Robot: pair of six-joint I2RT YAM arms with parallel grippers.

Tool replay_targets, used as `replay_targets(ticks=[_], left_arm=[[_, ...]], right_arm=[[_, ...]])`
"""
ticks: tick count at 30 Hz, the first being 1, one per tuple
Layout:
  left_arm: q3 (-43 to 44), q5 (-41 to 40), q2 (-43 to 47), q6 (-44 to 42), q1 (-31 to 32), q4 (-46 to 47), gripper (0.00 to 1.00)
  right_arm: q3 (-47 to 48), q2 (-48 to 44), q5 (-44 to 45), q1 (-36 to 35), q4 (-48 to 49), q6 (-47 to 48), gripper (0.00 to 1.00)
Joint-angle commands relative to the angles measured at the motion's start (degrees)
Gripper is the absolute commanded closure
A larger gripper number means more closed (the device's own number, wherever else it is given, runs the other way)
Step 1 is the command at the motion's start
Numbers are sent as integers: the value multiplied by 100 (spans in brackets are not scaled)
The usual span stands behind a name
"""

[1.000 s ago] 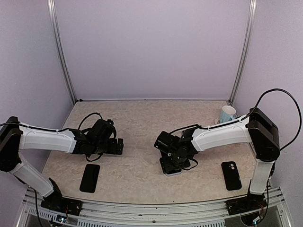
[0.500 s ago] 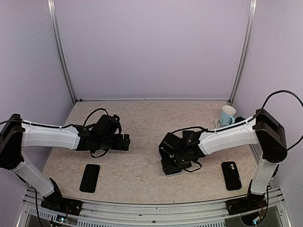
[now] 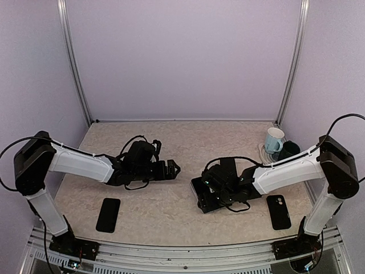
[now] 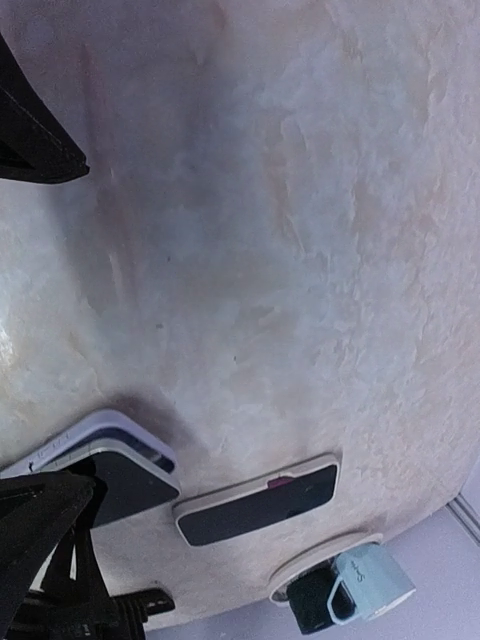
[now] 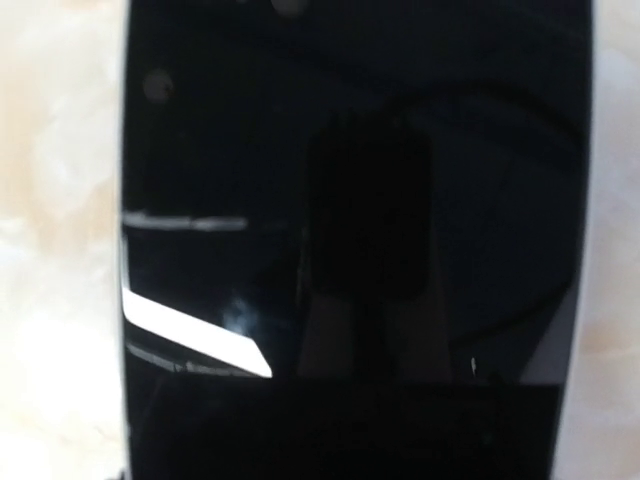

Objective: Put the phone into the phone case

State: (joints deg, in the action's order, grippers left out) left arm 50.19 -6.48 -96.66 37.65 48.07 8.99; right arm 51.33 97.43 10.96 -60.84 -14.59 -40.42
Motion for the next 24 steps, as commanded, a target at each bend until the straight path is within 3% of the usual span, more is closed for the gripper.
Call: replay_targets(ticks=[1,14,24], left_arm=[[126,1083,-557,625,66,1320,1],[513,2320,-1730,1636,158,2557,3],[561,2301,-1946,1748,245,2857,45]], right_arm=[[-101,-129,211,68,694,118,68],[-523,-492,283,81,1586,369,70],[-493,-514,290,81,1619,508,70]])
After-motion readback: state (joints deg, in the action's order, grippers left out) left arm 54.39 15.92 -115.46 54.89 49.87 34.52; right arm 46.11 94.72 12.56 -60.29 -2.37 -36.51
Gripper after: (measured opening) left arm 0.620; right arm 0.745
